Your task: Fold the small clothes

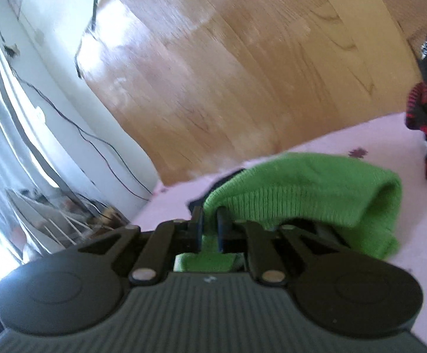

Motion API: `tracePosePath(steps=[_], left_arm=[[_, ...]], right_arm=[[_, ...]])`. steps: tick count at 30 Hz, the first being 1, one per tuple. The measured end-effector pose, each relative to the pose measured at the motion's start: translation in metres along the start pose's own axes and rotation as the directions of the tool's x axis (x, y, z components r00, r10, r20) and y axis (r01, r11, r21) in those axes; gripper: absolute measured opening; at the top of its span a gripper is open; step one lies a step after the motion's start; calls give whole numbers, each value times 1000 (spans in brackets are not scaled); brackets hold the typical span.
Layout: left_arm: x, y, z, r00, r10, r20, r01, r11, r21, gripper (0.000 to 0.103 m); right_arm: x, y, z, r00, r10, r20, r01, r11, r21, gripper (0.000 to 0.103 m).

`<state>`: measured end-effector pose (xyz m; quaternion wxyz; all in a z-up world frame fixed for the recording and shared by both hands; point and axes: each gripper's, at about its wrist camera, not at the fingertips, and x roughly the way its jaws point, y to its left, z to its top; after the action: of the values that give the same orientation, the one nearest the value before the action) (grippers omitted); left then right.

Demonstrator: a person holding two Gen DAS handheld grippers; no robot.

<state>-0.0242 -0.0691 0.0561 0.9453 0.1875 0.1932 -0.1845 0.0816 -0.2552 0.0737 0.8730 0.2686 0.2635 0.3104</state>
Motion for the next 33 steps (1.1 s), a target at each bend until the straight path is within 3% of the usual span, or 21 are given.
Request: tracePosePath(steps=[3, 5, 6, 7, 9, 12, 13, 14, 16, 18, 21, 25, 27, 30, 33], left_arm=[[8, -8, 4, 1000, 0, 6, 0, 1000, 5, 84], [16, -10, 5, 999, 34, 5, -34, 999, 24, 56], [23, -8, 5, 997, 74, -14, -74, 997, 35, 30], [31, -3, 5, 993, 108, -42, -106, 994, 32, 14], [36, 14, 5, 990, 122, -74, -124, 992, -23, 13], [26, 44, 8, 983, 173, -61, -179, 977, -114, 13], [21, 53, 9, 983, 173, -57, -180, 974, -140, 13], [17, 61, 10, 982, 181, -52, -188, 968, -164, 13], [7, 70, 12, 978, 207, -39, -211, 962, -175, 13], [0, 75, 12, 977, 212, -27, -214, 960, -179, 13], [-8, 81, 16, 976, 217, -2, -214, 961, -178, 13], [-22, 88, 25, 973, 230, 38, -219, 958, -183, 13], [-29, 91, 29, 972, 232, 50, -218, 956, -194, 13], [-38, 95, 32, 970, 235, 59, -219, 955, -200, 13], [-47, 97, 33, 965, 252, 69, -234, 952, -198, 13]], right_arm=[[-1, 6, 6, 1000, 10, 26, -11, 1000, 5, 11], [-5, 12, 8, 999, 27, 34, -27, 1000, 3, 11], [-6, 14, 9, 999, 37, 38, -37, 999, 1, 11], [-8, 15, 10, 998, 43, 42, -43, 999, -7, 11], [-15, 18, 9, 998, 34, 53, -32, 999, -39, 12], [-20, 14, 6, 997, -17, 71, 22, 997, -73, 23], [-27, 9, 2, 995, -39, 89, 47, 995, -87, 35], [-32, 5, -2, 990, -75, 121, 87, 991, -104, 45], [-44, 0, -13, 967, -170, 190, 202, 966, -163, 47], [-50, -2, -28, 928, -282, 242, 342, 903, -261, 47], [-46, 0, -57, 872, -401, 280, 489, 748, -449, 48], [-25, 4, -94, 832, -476, 286, 519, 485, -704, 48], [-18, 2, -103, 833, -480, 275, 494, 424, -759, 48], [-4, -4, -96, 838, -482, 254, 475, 417, -775, 48], [12, -6, -85, 857, -475, 199, 442, 481, -757, 41]])
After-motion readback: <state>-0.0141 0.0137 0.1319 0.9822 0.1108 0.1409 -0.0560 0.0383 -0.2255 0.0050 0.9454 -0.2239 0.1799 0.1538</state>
